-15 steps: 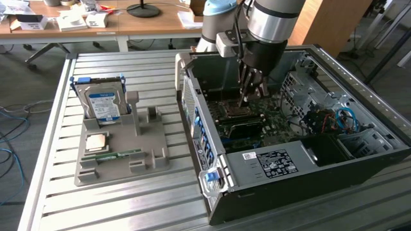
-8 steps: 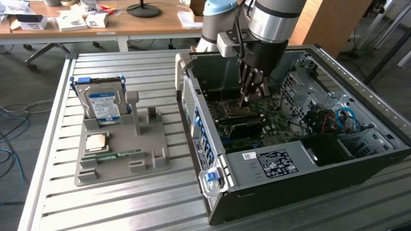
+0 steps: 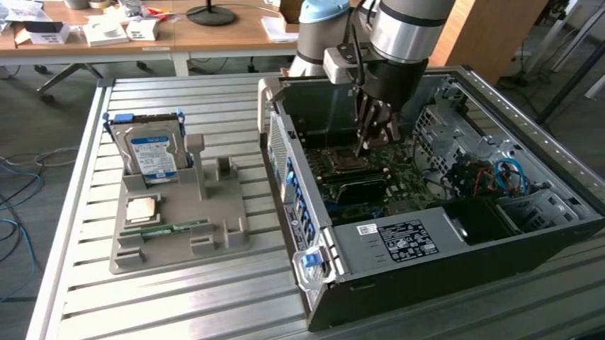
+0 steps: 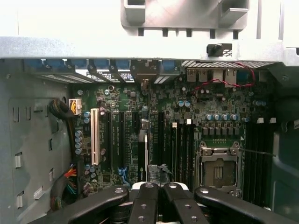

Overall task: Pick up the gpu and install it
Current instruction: 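Press down on the gpu until it lock into place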

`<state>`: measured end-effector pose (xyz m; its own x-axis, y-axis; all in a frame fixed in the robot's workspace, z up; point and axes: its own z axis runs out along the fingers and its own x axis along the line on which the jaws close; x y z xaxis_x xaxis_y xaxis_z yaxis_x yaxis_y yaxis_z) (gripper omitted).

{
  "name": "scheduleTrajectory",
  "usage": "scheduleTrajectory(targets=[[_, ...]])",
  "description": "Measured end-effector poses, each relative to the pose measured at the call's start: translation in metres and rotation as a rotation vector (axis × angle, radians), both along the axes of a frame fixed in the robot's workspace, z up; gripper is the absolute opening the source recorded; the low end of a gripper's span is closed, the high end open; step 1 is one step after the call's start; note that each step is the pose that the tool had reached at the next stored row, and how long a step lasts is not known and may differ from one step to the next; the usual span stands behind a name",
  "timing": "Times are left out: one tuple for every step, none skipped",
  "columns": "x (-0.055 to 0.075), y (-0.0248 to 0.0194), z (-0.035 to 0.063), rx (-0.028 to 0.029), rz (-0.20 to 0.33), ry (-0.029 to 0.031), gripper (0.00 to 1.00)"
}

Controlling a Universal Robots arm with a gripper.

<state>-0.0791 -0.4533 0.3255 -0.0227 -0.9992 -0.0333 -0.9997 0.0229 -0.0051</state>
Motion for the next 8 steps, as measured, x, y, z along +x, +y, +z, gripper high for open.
scheduleTrajectory(targets=[[0.0002,0.0000,0.0000,0.0000,0.000,0.0000,0.11],[0.0004,0.0000,0.0000,0.0000,0.000,0.0000,0.11],[0.0005,0.0000,0.0000,0.0000,0.000,0.0000,0.11],[0.0005,0.0000,0.0000,0.0000,0.000,0.0000,0.11],[0.0006,0.0000,0.0000,0.0000,0.000,-0.0001,0.11],[0.0006,0.0000,0.0000,0.0000,0.000,-0.0001,0.11],[0.0006,0.0000,0.0000,0.0000,0.000,-0.0001,0.11],[0.0006,0.0000,0.0000,0.0000,0.000,0.0000,0.11]])
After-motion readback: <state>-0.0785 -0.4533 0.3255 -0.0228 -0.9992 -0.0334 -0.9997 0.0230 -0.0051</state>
